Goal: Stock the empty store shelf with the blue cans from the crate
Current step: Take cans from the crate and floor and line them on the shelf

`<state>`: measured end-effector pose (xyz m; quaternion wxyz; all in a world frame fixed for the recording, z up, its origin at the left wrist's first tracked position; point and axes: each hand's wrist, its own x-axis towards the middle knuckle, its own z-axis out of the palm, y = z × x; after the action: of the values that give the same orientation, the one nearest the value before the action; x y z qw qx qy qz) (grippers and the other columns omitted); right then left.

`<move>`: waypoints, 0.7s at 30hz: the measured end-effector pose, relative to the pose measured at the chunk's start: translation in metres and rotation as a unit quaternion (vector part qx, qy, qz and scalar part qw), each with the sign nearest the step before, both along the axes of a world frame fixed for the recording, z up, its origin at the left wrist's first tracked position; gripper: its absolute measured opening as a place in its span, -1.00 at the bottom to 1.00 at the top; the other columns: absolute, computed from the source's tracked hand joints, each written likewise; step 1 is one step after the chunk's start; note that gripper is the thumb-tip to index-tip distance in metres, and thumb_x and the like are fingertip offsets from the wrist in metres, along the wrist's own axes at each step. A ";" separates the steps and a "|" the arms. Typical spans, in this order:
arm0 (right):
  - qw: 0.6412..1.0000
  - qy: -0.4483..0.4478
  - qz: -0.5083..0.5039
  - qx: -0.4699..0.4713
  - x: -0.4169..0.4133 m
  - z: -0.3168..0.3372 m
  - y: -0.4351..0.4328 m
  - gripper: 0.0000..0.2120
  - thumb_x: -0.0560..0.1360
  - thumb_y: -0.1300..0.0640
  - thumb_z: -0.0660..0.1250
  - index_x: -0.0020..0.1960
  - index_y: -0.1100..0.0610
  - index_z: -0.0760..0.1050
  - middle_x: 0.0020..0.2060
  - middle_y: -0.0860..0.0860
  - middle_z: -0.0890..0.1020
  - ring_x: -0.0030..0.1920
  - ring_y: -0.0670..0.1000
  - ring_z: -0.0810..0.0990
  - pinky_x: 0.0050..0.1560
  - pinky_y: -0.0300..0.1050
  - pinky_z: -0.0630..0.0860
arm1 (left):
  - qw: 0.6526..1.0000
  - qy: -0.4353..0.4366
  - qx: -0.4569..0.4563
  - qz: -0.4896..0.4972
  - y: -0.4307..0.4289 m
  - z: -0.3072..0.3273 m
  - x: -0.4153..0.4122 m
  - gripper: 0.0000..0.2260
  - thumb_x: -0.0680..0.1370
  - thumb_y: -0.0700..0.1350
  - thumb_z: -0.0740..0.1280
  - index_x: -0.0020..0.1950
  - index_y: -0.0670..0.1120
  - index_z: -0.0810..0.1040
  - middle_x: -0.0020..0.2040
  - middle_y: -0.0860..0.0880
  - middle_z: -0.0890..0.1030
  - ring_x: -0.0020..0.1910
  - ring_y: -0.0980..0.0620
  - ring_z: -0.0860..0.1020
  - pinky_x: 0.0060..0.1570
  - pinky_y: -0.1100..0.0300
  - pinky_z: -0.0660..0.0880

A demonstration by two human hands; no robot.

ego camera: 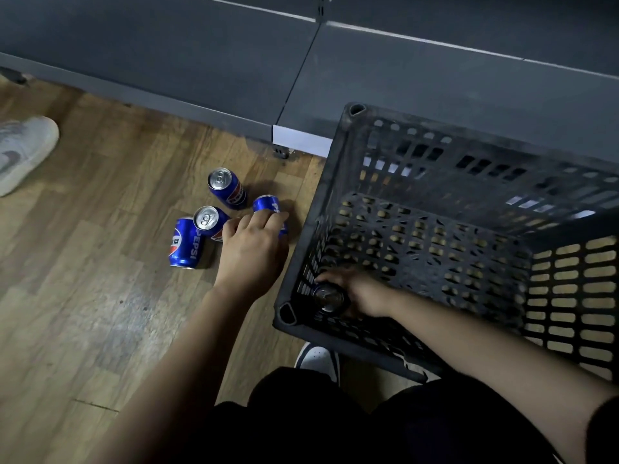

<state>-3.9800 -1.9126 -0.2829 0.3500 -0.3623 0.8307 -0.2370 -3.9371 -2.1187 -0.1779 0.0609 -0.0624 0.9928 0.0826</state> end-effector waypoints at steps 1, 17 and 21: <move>0.999 -0.022 -0.030 0.008 0.000 0.009 -0.007 -0.67 0.61 0.21 0.22 0.36 0.21 0.45 0.33 0.13 0.48 0.34 0.18 0.45 0.02 -0.05 0.53 | 1.000 0.001 0.000 0.001 0.000 0.000 0.000 -0.66 0.59 -0.04 0.21 0.36 -0.05 0.38 0.28 -0.11 0.48 0.24 -0.17 0.44 0.21 -0.11 0.27; 0.978 -0.043 -0.201 0.037 -0.028 0.138 0.037 -0.20 0.22 -0.02 0.62 0.37 -0.01 0.36 0.19 0.01 0.60 0.17 0.06 0.57 0.09 -0.12 0.48 | 0.999 0.034 0.036 -0.001 0.022 0.115 -0.031 -0.72 0.56 -0.13 0.21 0.27 -0.05 0.47 0.17 -0.08 0.54 0.12 -0.15 0.49 0.14 -0.06 0.27; 0.970 -0.026 -0.241 0.025 -0.039 0.233 0.053 -0.27 0.23 -0.03 0.61 0.33 -0.07 0.39 0.12 -0.05 0.62 0.11 0.00 0.58 0.03 -0.17 0.46 | 0.998 0.045 0.051 -0.018 0.037 0.195 -0.045 -0.70 0.53 -0.07 0.11 0.18 -0.08 0.50 0.11 -0.09 0.57 0.05 -0.17 0.52 0.12 -0.07 0.31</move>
<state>-4.0193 -1.8601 -0.0502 0.3128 -0.1359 0.8899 -0.3030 -3.9824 -2.0821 0.0174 0.0210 -0.0380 0.9900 0.1345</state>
